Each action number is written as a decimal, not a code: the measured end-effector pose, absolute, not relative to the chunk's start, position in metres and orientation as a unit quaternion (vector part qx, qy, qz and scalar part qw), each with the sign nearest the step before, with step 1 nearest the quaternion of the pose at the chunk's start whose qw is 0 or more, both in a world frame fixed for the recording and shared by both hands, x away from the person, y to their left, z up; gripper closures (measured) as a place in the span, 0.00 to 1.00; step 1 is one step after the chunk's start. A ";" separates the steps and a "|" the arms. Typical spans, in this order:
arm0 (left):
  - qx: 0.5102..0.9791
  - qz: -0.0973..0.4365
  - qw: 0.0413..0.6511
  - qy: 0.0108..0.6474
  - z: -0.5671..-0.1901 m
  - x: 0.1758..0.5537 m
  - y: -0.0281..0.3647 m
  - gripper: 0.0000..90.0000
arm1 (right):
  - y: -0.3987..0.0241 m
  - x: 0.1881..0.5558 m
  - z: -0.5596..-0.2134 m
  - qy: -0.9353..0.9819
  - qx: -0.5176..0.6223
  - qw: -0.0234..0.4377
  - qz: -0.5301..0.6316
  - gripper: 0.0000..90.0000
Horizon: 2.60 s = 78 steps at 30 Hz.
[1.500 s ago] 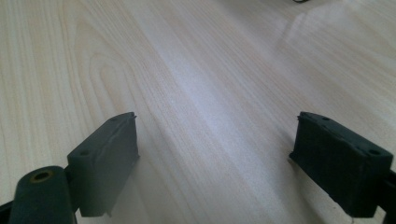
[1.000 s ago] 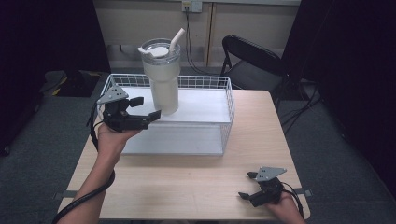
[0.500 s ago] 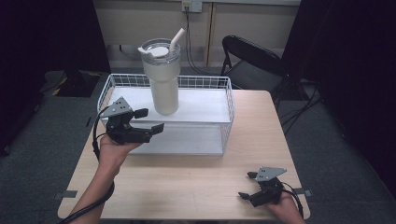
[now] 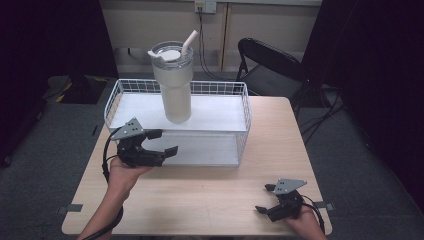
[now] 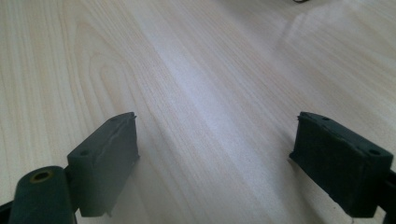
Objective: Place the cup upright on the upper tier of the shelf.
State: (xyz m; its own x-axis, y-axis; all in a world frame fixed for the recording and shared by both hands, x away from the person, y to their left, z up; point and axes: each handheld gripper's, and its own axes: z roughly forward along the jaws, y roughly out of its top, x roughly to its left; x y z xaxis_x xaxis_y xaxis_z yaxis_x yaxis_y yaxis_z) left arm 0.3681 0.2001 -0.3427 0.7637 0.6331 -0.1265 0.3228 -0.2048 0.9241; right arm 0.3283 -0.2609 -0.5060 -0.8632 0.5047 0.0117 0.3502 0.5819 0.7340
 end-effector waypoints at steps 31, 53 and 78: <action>0.764 0.112 0.542 0.332 -0.405 0.353 0.210 0.17 | -0.261 0.328 -0.506 0.884 0.242 0.099 0.388 0.15; 0.774 0.107 0.506 0.366 -0.448 0.346 0.235 0.17 | -0.261 0.328 -0.506 0.883 0.242 0.099 0.388 0.15; 0.810 0.115 0.434 0.378 -0.481 0.340 0.249 0.18 | -0.261 0.328 -0.506 0.884 0.242 0.099 0.388 0.15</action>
